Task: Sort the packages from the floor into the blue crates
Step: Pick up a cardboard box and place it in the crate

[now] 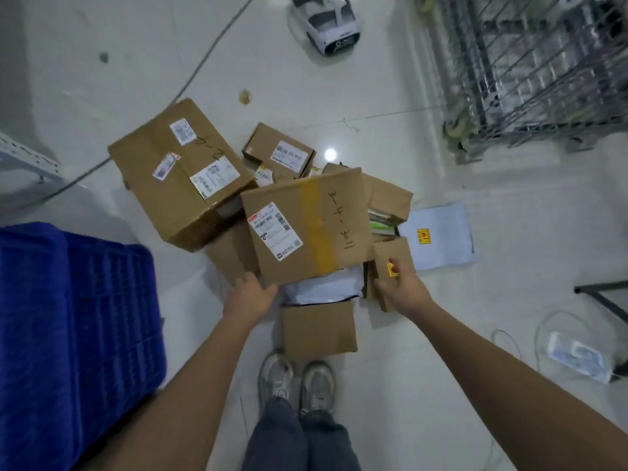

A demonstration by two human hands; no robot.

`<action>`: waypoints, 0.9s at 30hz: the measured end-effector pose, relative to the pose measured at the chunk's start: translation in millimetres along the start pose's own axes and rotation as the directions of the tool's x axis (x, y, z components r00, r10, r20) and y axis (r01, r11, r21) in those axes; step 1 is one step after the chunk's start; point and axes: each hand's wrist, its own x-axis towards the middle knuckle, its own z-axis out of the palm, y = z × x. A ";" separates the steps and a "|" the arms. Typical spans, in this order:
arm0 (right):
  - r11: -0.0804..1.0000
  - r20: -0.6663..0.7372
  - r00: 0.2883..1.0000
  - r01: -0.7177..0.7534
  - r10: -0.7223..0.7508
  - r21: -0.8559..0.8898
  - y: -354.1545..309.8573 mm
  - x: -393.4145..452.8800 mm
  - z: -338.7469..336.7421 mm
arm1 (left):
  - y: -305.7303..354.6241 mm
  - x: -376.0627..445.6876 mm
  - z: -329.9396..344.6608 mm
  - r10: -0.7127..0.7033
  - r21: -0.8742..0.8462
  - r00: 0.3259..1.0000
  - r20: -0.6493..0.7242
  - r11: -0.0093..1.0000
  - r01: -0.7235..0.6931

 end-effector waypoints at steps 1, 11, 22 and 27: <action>0.998 -0.002 0.999 -0.038 0.038 0.043 3.6 17.5 8.8 | -3.9 17.3 7.4 0.016 -0.064 1.000 0.007 0.998 -0.016; 0.961 -0.022 0.994 -0.097 0.106 0.259 18.5 159.0 58.7 | -32.4 144.0 46.9 -0.051 -0.547 0.999 -0.016 0.837 0.034; 0.894 0.033 0.982 -0.181 0.184 0.410 10.4 184.4 65.7 | -30.6 162.8 48.6 0.009 -0.604 0.999 0.037 0.797 0.015; 0.864 0.003 0.983 -0.164 0.185 0.476 6.2 168.3 44.0 | -34.8 145.8 41.2 0.039 -0.687 0.998 0.045 0.727 0.003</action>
